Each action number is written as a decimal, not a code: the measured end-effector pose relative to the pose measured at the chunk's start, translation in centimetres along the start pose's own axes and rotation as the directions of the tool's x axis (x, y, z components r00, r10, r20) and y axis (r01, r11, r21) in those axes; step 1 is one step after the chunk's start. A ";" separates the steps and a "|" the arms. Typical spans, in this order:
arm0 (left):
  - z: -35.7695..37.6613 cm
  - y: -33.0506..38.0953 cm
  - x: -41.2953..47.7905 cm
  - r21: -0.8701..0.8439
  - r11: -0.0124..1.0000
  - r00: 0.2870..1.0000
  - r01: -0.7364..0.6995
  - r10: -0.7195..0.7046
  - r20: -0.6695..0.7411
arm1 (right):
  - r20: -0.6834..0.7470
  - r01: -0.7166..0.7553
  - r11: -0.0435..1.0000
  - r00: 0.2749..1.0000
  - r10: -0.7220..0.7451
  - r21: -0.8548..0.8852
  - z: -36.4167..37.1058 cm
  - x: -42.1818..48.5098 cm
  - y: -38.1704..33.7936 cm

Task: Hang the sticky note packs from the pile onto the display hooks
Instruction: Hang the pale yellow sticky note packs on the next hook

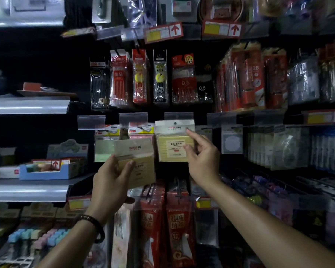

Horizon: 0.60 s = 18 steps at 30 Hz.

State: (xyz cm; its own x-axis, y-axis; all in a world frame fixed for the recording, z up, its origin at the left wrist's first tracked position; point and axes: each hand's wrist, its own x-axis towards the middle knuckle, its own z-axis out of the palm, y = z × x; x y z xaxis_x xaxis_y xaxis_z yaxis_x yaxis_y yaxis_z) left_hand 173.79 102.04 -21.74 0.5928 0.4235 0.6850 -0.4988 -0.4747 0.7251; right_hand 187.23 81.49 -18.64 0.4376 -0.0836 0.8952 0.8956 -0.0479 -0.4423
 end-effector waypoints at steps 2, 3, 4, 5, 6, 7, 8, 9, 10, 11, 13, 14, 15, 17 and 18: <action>0.0 0.1 0.0 0.015 1.000 1.000 -0.012 0.012 -0.014 | -0.005 -0.036 0.999 0.999 0.036 -0.007 0.3 0.3 0.5; 0.0 0.1 0.0 0.021 1.000 1.000 -0.017 0.018 -0.018 | -0.014 -0.051 0.999 0.999 0.051 -0.012 0.3 0.3 0.8; 0.0 0.0 0.0 0.030 0.999 1.000 -0.024 0.025 -0.019 | -0.019 -0.064 0.998 0.998 0.064 -0.017 0.3 0.4 1.0; 0.0 0.0 0.0 0.040 0.999 0.999 -0.034 0.034 -0.016 | -0.023 -0.073 0.997 0.997 0.073 -0.024 0.2 0.4 1.1; 0.0 -0.1 0.0 0.048 0.998 0.999 -0.043 0.044 -0.012 | -0.026 -0.076 0.996 0.997 0.075 -0.035 0.1 0.3 1.2; 0.0 -0.2 0.0 0.051 0.997 0.999 -0.049 0.049 -0.008 | -0.026 -0.071 0.996 0.997 0.070 -0.058 0.0 0.3 1.3; 0.0 -0.2 0.0 0.049 0.997 0.999 -0.053 0.053 -0.003 | -0.023 -0.060 0.994 0.998 0.058 -0.094 -0.1 0.3 1.3; 0.1 -0.3 0.0 0.049 0.997 0.999 -0.054 0.054 0.004 | -0.017 -0.054 0.989 0.999 0.052 -0.138 -0.1 0.4 1.4; 0.1 -0.4 0.0 0.049 0.997 0.998 -0.054 0.054 0.012 | -0.007 -0.054 0.983 0.999 0.053 -0.175 0.0 0.5 1.4; 0.1 -0.5 0.1 0.052 0.997 0.998 -0.053 0.052 0.019 | 0.008 -0.061 0.977 0.998 0.064 -0.205 0.1 0.7 1.5; 0.2 -0.7 0.2 0.037 0.999 0.999 -0.037 0.036 0.022 | 0.041 -0.084 0.961 0.994 0.098 -0.265 0.3 1.4 1.9; 0.3 -0.8 0.3 0.023 0.999 0.999 -0.026 0.026 0.019 | 0.062 -0.095 0.949 0.991 0.118 -0.299 0.4 1.9 2.1; 0.4 -0.8 0.3 0.011 1.000 1.000 -0.019 0.019 0.017 | 0.089 -0.100 0.938 0.987 0.137 -0.332 0.4 2.3 2.2; 0.7 -0.9 0.3 -0.002 1.000 1.000 -0.015 0.015 0.028 | 0.138 -0.097 0.913 0.977 0.164 -0.397 0.5 3.0 2.2; 0.8 -0.9 0.3 -0.011 1.000 0.999 -0.012 0.013 0.034 | 0.151 -0.092 0.896 0.973 0.172 -0.434 0.5 3.2 2.2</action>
State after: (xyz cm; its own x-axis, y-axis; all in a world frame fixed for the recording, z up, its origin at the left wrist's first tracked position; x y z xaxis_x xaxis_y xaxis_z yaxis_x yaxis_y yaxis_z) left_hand 174.99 101.98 -22.25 0.6076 0.3910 0.6913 -0.5132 -0.4709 0.7175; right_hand 190.66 81.64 -16.68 0.5924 0.0603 0.8033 0.7281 -0.4669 -0.5019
